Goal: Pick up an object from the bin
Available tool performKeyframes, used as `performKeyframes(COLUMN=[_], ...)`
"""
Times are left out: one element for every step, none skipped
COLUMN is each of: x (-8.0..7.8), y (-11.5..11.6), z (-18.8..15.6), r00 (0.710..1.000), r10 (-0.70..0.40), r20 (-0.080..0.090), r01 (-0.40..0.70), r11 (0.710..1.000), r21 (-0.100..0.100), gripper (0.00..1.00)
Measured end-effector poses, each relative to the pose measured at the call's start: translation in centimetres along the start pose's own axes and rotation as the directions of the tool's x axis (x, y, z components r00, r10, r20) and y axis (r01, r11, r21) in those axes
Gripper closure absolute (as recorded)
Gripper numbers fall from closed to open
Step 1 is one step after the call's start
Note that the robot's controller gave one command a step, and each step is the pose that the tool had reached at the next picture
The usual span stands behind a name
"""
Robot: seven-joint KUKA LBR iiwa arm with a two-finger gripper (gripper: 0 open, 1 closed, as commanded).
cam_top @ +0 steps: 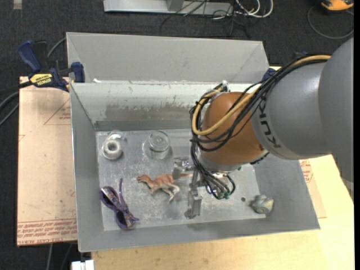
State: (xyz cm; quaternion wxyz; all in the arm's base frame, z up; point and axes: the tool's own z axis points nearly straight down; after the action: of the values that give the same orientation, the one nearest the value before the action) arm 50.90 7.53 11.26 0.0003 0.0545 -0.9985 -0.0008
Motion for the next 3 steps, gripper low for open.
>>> performKeyframes(x=[-1.7, -7.3, -8.4], y=[0.9, 5.3, 7.5], z=[4.2, 4.1, 3.8], r00=[0.99, 0.997, 0.995], r10=[-0.142, -0.083, -0.099], r20=[0.003, 0.006, 0.006], r01=[0.142, 0.083, 0.099], r11=[0.99, 0.997, 0.995], r21=[0.001, -0.003, -0.001], gripper=[0.0, 0.0, 1.0])
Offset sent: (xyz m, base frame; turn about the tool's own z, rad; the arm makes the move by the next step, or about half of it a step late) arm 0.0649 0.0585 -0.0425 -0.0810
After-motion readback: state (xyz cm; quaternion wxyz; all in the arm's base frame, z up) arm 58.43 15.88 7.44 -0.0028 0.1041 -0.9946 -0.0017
